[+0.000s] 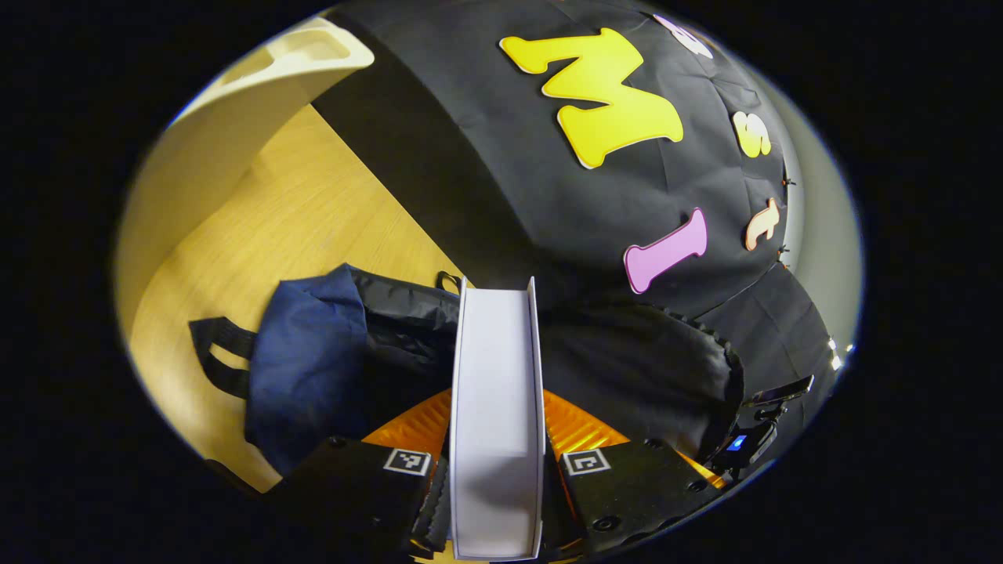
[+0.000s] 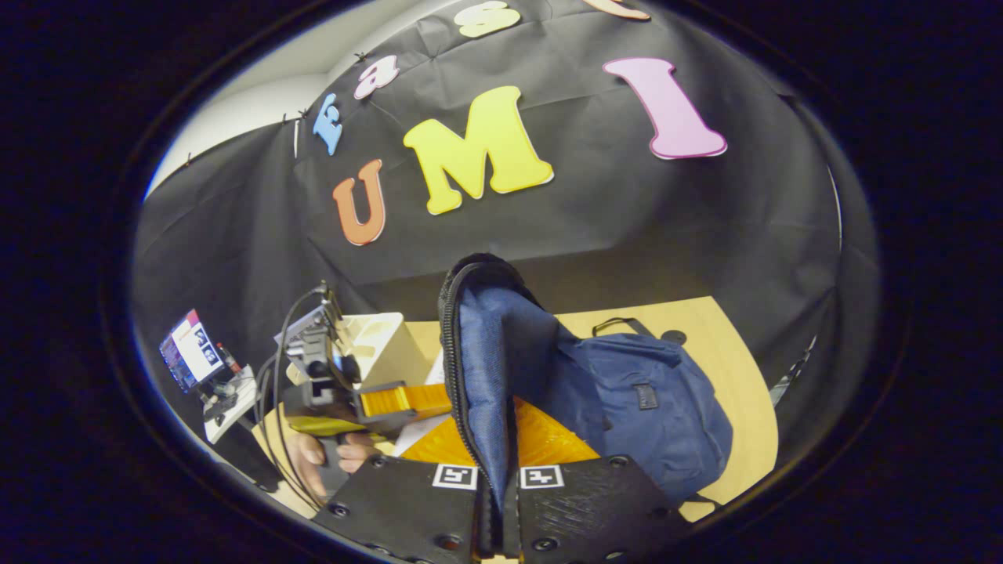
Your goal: Open the schoolbag, grab two books from the bookshelf and put them into the schoolbag.
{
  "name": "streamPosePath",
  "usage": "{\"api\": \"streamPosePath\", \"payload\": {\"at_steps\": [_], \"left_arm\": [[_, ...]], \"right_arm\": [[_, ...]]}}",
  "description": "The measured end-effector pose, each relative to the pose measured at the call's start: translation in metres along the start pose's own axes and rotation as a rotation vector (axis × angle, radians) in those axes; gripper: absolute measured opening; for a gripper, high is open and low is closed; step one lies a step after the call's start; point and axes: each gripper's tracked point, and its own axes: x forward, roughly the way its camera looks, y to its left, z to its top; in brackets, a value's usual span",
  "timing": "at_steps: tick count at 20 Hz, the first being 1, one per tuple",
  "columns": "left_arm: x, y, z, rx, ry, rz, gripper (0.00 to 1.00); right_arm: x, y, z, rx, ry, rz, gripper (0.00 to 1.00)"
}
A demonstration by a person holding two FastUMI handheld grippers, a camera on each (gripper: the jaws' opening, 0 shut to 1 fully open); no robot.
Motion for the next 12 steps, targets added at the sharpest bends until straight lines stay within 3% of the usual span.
{"api": "streamPosePath", "payload": {"at_steps": [2,3,4,6,8,9,11,12], "left_arm": [[0.026,-0.001,-0.017,-0.029,-0.011,-0.035,0.47],[0.042,-0.004,-0.024,-0.042,-0.01,-0.058,0.42],[0.056,-0.004,-0.033,-0.054,-0.001,-0.073,0.47],[0.074,0.001,-0.04,-0.133,-0.012,-0.104,0.42],[0.083,0.002,-0.031,-0.161,-0.02,-0.14,0.47],[0.082,0.008,-0.032,-0.158,-0.026,-0.129,0.42],[0.085,0.03,-0.032,-0.152,-0.023,-0.041,0.47],[0.083,0.038,-0.035,-0.14,-0.016,-0.003,0.58]], "right_arm": [[0.006,0.006,0.0,-0.014,0.009,0.022,0.05],[0.008,0.011,0.0,-0.023,0.015,0.041,0.05],[0.01,0.015,0.002,-0.03,0.013,0.051,0.05],[0.016,0.009,0.003,-0.039,0.015,0.03,0.05],[0.026,0.014,0.001,0.001,0.027,0.072,0.05],[0.032,0.014,0.001,0.027,0.039,0.078,0.05],[0.036,0.001,-0.002,0.047,0.05,0.075,0.05],[0.037,0.001,-0.003,0.068,0.055,0.077,0.05]]}}
